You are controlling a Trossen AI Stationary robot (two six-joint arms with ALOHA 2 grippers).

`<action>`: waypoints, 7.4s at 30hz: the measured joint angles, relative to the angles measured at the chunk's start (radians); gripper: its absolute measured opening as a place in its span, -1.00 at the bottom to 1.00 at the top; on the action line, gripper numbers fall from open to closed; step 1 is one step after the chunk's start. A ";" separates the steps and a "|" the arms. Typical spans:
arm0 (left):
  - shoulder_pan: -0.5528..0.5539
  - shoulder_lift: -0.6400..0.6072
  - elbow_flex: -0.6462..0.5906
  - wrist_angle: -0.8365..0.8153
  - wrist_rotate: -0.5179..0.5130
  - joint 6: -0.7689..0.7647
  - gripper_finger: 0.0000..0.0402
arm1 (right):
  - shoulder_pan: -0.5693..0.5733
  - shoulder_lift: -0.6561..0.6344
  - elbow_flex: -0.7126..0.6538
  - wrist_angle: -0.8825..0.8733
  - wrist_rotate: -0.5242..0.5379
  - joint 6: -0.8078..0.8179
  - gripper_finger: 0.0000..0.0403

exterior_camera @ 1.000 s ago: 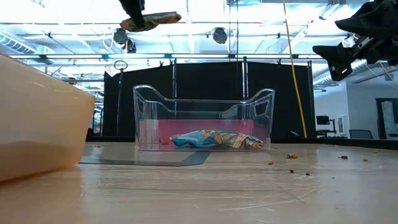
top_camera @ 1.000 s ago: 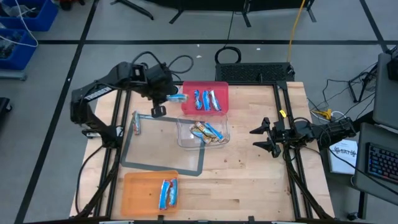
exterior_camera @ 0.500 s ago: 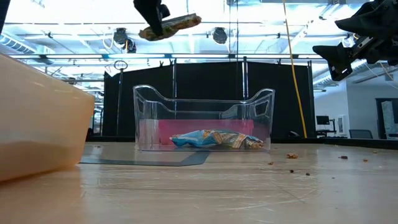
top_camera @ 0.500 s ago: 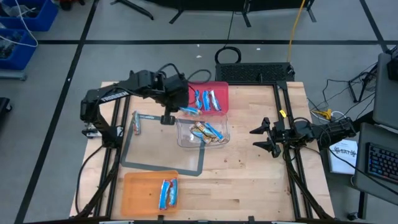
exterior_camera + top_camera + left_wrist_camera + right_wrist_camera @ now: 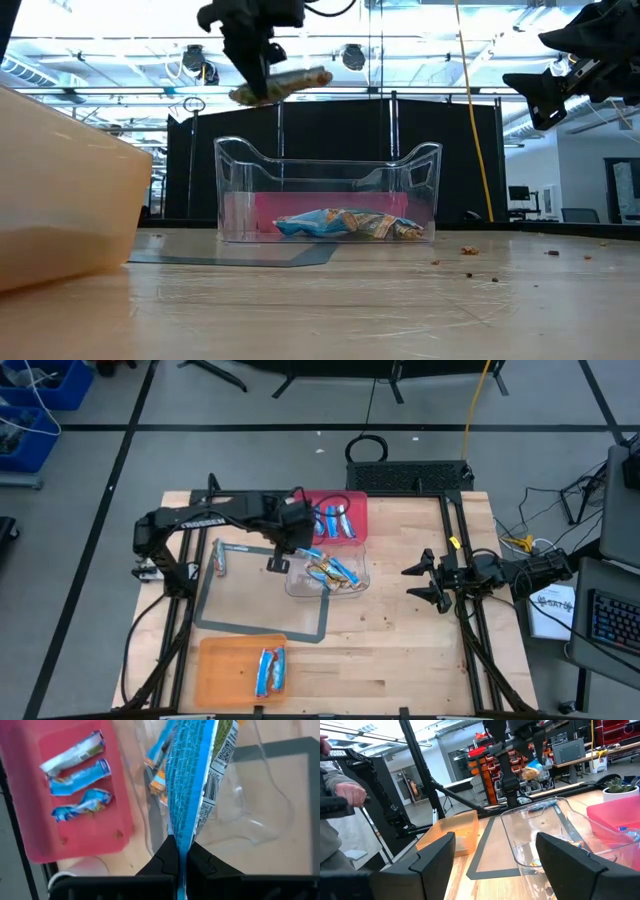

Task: Pick and place Granola Bars by type
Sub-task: Put the yellow granola bar into the transparent bin, then put the red granola bar into the orange bin

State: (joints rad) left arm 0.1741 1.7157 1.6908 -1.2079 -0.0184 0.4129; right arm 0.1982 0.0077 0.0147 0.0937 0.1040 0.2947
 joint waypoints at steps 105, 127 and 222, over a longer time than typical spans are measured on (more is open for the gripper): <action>0.260 -0.403 -0.340 -0.073 -0.555 -1.294 0.47 | 0.000 0.000 0.000 0.000 0.000 0.000 0.33; 0.290 -0.519 -1.008 0.134 -0.366 -1.576 0.74 | 0.000 0.000 -0.001 0.000 0.000 0.000 0.33; -0.248 -0.521 -0.244 -0.361 0.055 -1.771 -0.98 | 0.000 0.000 -0.001 0.000 0.000 0.000 0.33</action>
State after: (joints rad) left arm -0.0735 1.1944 1.4467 -1.5689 0.0367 -1.3582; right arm 0.1984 0.0074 0.0137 0.0933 0.1038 0.2947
